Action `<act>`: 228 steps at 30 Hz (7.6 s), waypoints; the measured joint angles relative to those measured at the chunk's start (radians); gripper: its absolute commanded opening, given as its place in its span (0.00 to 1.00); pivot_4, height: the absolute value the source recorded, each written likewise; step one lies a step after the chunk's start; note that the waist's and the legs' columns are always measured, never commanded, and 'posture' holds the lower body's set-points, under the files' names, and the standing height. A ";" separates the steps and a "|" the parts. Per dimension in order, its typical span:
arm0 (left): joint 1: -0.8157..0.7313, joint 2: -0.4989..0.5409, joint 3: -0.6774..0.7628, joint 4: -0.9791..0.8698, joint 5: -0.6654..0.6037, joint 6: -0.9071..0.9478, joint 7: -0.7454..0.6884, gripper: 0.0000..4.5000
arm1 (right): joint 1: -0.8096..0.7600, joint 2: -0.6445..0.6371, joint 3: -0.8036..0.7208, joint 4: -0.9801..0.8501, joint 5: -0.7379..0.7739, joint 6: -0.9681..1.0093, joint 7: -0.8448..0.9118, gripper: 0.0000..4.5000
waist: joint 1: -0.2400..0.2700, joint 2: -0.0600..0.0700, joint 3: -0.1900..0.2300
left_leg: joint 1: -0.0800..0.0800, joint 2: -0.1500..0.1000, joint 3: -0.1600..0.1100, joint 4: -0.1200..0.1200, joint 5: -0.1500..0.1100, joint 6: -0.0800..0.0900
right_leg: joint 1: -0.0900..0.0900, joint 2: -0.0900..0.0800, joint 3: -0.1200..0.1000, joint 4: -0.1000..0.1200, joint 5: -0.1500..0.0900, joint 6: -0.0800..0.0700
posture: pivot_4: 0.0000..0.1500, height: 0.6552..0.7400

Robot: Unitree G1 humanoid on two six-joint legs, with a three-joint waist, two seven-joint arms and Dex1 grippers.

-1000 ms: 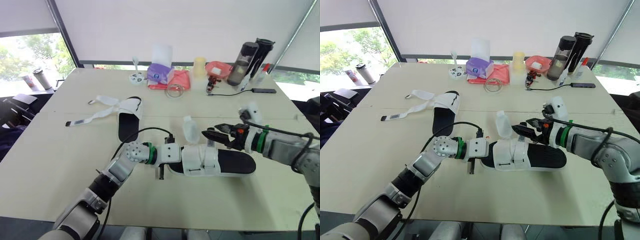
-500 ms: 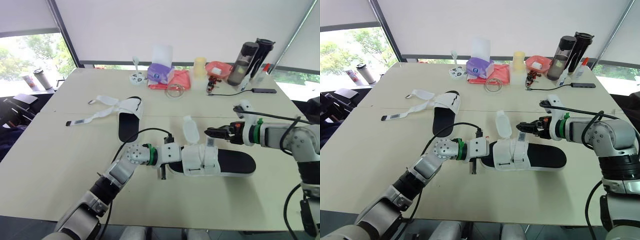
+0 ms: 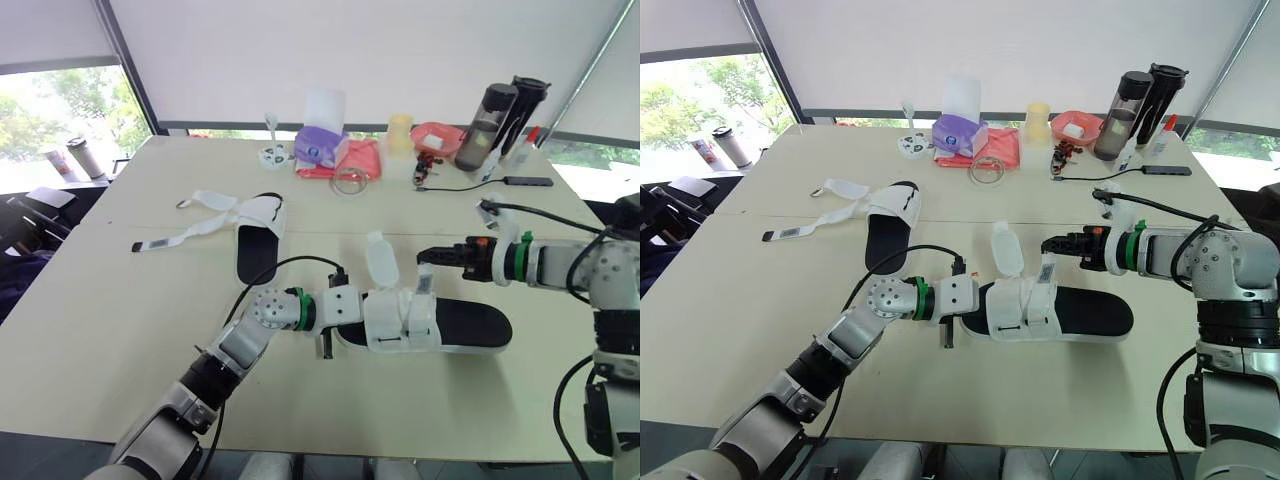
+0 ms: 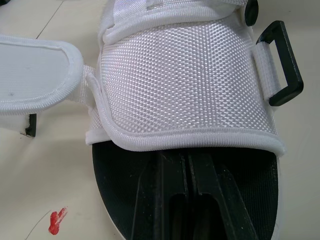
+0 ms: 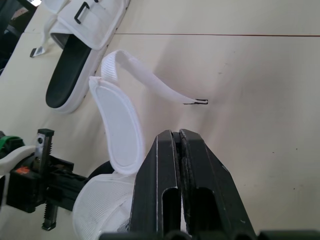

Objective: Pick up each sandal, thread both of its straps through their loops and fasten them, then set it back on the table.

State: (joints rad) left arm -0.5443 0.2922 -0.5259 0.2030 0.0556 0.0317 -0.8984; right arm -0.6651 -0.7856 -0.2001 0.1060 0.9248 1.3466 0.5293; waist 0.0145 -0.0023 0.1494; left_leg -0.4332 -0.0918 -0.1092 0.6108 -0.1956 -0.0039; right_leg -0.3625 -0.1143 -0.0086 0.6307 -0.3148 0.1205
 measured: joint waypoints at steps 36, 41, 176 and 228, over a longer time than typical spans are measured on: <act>-0.004 -0.002 0.001 0.008 0.000 0.000 0.018 0.00 | 0.040 0.176 -0.061 0.077 -0.150 -0.093 -0.070 0.01 | -0.002 0.002 0.001 | -0.001 0.000 0.000 0.000 0.000 0.000 | -0.003 0.001 0.001 0.001 0.002 0.001 | 1.00 1.00; -0.003 -0.005 0.001 0.009 0.000 0.000 0.025 0.00 | 0.038 0.163 0.010 0.107 -0.210 -0.077 -0.068 0.01 | -0.002 0.002 0.001 | -0.001 0.000 0.000 0.000 0.000 0.000 | -0.003 0.001 0.001 0.001 0.002 0.001 | 1.00 1.00; -0.021 -0.021 0.030 0.088 0.002 -0.067 0.030 0.00 | 0.709 0.104 0.120 -0.592 0.314 -0.244 -0.156 0.00 | -0.001 -0.001 0.002 | -0.007 0.001 0.000 0.001 0.000 0.000 | -0.011 -0.001 -0.001 -0.003 0.008 0.004 | 1.00 1.00; -0.017 -0.035 0.030 0.106 0.003 -0.085 0.050 0.00 | 0.229 -0.040 0.228 -0.283 -0.003 -0.203 0.343 0.00 | 0.000 -0.002 0.001 | -0.005 0.000 -0.001 0.002 0.000 0.000 | -0.010 -0.001 -0.002 -0.002 0.010 0.005 | 1.00 1.00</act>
State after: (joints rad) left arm -0.5612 0.2574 -0.4961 0.3092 0.0587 -0.0531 -0.8481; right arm -0.4358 -0.8257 0.0279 -0.1774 0.9214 1.1435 0.8725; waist 0.0148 -0.0040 0.1507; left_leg -0.4386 -0.0916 -0.1099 0.6128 -0.1954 -0.0036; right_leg -0.3724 -0.1153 -0.0105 0.6291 -0.3050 0.1258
